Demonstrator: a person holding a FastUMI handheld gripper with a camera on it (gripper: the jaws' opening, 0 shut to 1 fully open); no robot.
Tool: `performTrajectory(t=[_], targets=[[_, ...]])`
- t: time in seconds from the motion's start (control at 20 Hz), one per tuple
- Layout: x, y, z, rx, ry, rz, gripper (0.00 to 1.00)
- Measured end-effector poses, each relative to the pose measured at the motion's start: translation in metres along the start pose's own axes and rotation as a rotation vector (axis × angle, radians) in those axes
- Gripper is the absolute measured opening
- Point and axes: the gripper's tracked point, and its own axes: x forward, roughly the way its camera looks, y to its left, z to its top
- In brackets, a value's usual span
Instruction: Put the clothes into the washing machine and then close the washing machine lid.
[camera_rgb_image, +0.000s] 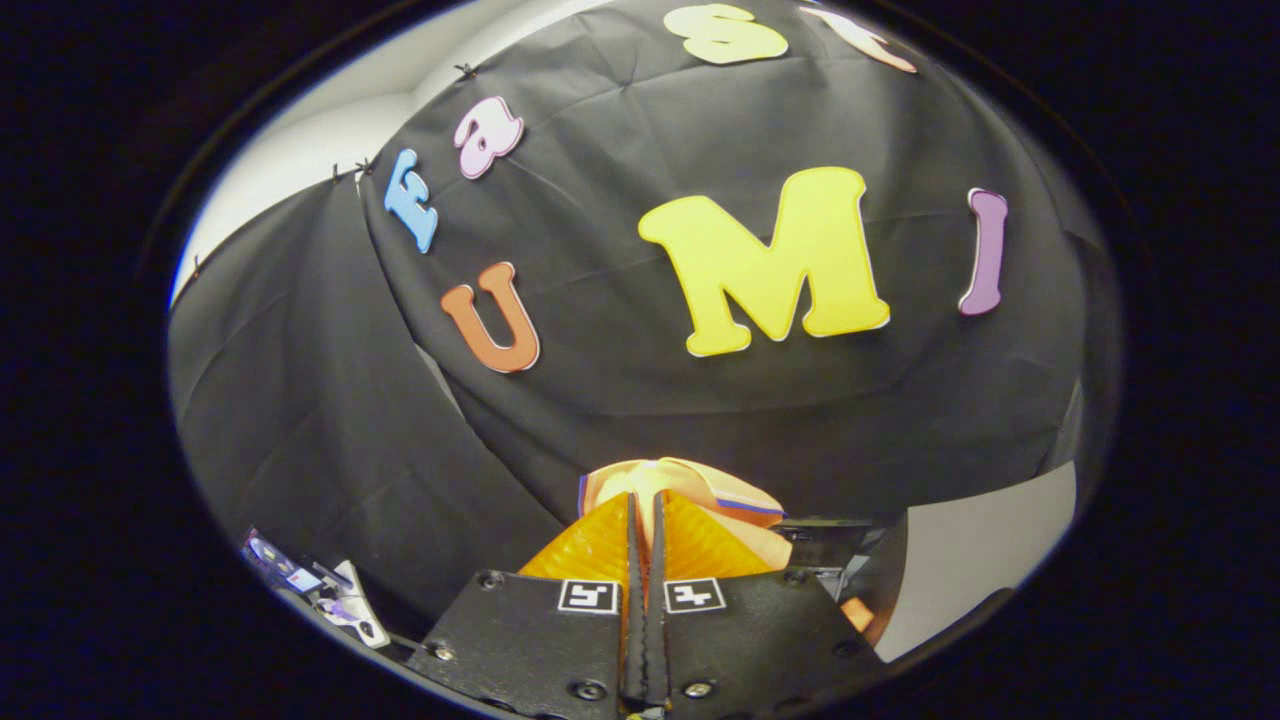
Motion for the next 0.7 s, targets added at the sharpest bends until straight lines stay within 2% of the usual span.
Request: performTrajectory(t=[0.3,0.7], targets=[[0.051,-0.008,-0.036,0.012,0.067,-0.014,0.04],[0.124,-0.051,-0.120,-0.005,0.236,-0.084,0.04]])
